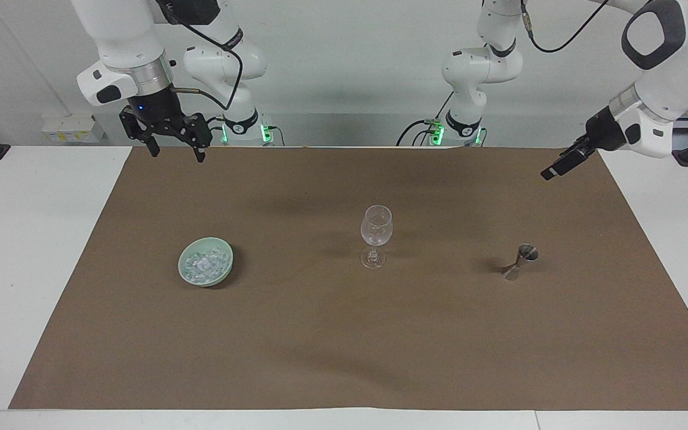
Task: Pour wine and add ice with both arms
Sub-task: 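Open the left gripper and move it toward the small metal cup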
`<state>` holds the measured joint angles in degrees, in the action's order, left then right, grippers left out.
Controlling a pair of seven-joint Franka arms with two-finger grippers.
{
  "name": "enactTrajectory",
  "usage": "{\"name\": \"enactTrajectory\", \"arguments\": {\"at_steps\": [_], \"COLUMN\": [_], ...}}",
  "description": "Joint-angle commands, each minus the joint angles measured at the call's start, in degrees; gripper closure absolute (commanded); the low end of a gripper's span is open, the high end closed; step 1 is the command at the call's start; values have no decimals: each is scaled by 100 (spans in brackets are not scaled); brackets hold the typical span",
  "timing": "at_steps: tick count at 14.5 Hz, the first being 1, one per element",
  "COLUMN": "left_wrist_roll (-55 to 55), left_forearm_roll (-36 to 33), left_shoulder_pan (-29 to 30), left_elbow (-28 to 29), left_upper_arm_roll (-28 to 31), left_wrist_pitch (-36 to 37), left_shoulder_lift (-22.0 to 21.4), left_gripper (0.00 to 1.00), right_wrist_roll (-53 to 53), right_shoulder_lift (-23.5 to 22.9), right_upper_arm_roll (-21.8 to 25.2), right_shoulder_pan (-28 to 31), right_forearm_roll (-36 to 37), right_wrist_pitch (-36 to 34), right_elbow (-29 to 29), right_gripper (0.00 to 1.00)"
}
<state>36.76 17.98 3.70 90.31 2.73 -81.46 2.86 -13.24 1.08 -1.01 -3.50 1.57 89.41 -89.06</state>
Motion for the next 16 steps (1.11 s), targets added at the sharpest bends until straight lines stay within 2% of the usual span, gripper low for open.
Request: {"name": "enactTrajectory", "arguments": {"at_steps": [1,5,7,10,12,13,16], "left_wrist_roll": [567,1226,1272,1272,1298,1298,1377], "left_forearm_roll": [512,916,1609,1831,2374,2672,2895], "left_shoulder_pan": [272,412,413,237,-7,-148,-150], "left_elbow": [-154,-171,-241,-364,-435,-426,-321], "left_upper_arm_roll": [0,122,656,1071,1762,2106,2215], "left_wrist_pitch": [105,17,60,60,148,174,105], "left_shoulder_lift": [267,601,882,1321,1752,1814,1894], "left_gripper": [0,0,0,0,0,0,0], "right_wrist_roll": [155,155,155,155,155,155,155], "right_shoulder_lift": [23,23,23,23,23,23,23], "right_upper_arm_roll": [-14,-14,-14,-14,-14,-14,-14], "right_shoulder_pan": [77,77,77,77,77,77,77], "right_forearm_roll": [-113,-113,-113,-113,-113,-113,-113], "right_wrist_pitch": [-29,-29,-29,-29,-29,-29,-29], "right_elbow": [-32,-32,-32,-32,-32,-32,-32], "right_gripper": [0,0,0,0,0,0,0]}}
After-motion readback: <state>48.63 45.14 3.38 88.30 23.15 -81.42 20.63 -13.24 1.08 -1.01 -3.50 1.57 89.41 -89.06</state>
